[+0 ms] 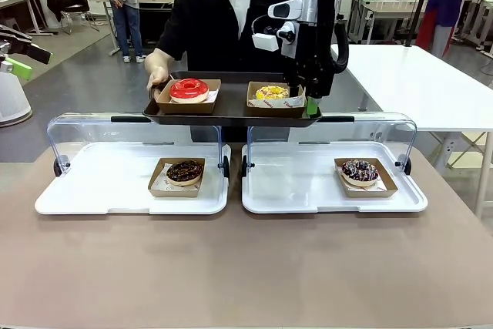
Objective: Provide the desired donut to the person.
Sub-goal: Place the picked Paper togo box onto the Handle tray extended by the person.
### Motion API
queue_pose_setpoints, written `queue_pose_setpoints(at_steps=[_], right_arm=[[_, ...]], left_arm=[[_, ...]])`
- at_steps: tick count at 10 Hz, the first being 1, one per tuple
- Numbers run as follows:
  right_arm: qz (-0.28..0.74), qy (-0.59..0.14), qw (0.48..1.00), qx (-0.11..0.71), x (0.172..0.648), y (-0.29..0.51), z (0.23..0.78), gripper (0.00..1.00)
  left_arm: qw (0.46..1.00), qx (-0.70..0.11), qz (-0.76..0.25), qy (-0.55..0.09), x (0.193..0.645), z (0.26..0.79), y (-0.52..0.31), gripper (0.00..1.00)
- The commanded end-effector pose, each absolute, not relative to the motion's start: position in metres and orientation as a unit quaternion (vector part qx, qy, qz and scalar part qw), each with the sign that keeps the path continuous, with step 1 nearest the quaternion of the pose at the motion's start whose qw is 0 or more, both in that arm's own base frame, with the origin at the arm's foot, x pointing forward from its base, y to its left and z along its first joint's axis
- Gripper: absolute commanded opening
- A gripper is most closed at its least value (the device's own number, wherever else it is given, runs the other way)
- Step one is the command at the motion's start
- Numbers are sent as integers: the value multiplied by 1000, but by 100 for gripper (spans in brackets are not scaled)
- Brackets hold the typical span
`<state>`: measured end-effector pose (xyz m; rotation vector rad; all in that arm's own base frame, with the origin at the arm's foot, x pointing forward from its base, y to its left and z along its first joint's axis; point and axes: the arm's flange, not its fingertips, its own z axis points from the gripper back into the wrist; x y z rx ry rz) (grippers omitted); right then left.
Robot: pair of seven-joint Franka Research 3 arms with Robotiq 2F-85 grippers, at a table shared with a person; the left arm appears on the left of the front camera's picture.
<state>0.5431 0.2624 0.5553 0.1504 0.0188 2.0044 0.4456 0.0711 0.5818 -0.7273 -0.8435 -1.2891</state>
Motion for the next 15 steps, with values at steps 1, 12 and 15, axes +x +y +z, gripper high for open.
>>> queue_pose_setpoints(at_steps=[1,12,15], right_arm=[[849,3,525,51,541,258,553,100],[760,-54,648,-27,519,187,689,100],[745,-47,665,-25,489,153,695,100]], left_arm=[[661,-328,-563,-373,444,584,71,100],[661,-328,-563,-373,444,584,71,100],[661,-328,-563,-373,444,584,71,100]])
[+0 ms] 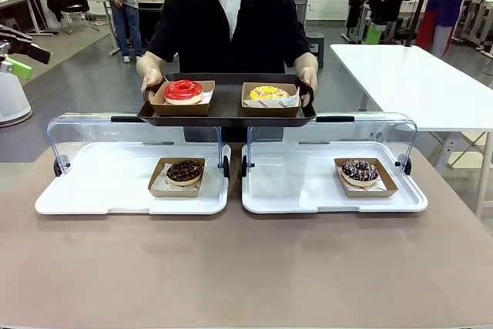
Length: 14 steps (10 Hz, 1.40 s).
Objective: Provide the desired donut to the person.
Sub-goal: Place the picked Paper togo box onto the Handle tray extended by the person.
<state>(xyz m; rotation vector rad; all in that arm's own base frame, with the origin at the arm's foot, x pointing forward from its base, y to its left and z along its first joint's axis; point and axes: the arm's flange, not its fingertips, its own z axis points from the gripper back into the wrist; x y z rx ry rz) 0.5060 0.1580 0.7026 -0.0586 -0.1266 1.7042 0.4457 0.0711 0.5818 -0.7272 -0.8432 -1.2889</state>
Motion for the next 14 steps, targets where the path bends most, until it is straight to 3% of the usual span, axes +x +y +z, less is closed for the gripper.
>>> queue_pose_setpoints(at_steps=[1,6,9,10,14], right_arm=[[743,-48,668,-22,481,142,693,100],[730,-35,683,-8,456,104,656,100],[727,-65,683,-24,479,99,645,100],[721,-19,693,-7,465,99,654,100],[721,-19,693,-7,465,99,654,100]], left_arm=[[661,-328,-563,-373,444,584,71,100],[661,-328,-563,-373,444,584,71,100],[661,-328,-563,-373,444,584,71,100],[661,-328,-563,-373,444,584,71,100],[661,-328,-563,-373,444,584,71,100]])
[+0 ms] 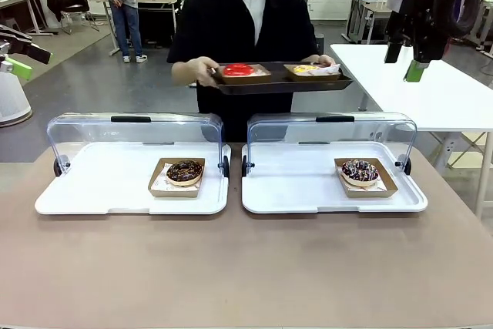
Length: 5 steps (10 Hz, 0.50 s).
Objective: Provide the desired donut to the person.
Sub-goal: Place the picked Paper togo box onto the Handle tray extended by the person.
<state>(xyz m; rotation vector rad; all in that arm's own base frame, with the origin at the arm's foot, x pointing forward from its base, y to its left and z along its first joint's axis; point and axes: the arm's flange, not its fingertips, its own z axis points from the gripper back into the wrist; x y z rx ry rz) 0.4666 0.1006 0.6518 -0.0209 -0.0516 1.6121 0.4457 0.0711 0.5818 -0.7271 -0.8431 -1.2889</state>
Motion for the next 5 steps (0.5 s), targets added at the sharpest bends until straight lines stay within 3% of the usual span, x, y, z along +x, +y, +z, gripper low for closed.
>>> queue_pose_setpoints(at_steps=[1,5], right_arm=[[721,-19,693,-7,465,99,654,100],[721,-19,693,-7,465,99,654,100]], left_arm=[[661,-328,-563,-373,444,584,71,100],[661,-328,-563,-373,444,584,71,100]])
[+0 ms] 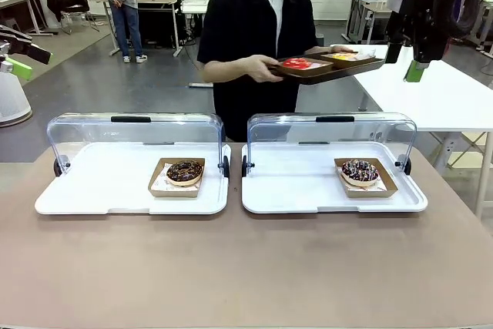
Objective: Provide the desired donut to the person.
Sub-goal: Place the picked Paper togo box onto the Handle tray extended by the person.
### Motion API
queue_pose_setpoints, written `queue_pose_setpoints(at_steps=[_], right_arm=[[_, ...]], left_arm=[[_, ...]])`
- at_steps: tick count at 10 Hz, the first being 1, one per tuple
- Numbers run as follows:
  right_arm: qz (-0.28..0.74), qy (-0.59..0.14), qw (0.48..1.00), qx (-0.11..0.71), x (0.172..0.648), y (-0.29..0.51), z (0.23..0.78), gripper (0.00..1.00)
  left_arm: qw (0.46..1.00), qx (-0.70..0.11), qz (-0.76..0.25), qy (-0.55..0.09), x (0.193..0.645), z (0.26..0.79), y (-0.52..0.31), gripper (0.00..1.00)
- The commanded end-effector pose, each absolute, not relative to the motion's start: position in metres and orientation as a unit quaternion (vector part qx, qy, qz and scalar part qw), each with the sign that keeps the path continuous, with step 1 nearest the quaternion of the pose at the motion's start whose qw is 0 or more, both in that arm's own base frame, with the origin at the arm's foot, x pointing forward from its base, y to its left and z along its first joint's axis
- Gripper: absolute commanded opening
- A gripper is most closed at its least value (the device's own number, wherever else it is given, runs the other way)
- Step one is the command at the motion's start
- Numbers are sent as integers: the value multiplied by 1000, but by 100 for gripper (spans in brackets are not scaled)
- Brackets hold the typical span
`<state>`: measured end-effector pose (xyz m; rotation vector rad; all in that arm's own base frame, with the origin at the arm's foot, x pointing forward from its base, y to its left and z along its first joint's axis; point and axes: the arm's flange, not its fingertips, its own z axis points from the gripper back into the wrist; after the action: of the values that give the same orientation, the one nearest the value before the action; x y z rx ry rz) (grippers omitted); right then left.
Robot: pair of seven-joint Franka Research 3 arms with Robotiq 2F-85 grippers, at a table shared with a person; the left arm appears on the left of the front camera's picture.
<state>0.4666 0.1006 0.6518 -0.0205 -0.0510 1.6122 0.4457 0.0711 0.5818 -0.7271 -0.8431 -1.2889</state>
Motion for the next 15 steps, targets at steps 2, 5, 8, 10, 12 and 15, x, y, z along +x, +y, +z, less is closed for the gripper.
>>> queue_pose_setpoints(at_steps=[2,5,8,10,12,15], right_arm=[[721,-19,693,-7,465,99,654,100],[721,-19,693,-7,465,99,654,100],[725,-71,684,36,464,89,663,100],[672,-165,706,147,483,40,686,100],[609,-255,715,228,490,-31,710,100],[570,-328,692,297,487,-131,699,100]], left_arm=[[661,-328,-563,-373,444,584,71,100],[661,-328,-563,-373,444,584,71,100],[661,-328,-563,-373,444,584,71,100],[661,-328,-563,-373,444,584,71,100],[661,-328,-563,-373,444,584,71,100],[661,-328,-563,-373,444,584,71,100]])
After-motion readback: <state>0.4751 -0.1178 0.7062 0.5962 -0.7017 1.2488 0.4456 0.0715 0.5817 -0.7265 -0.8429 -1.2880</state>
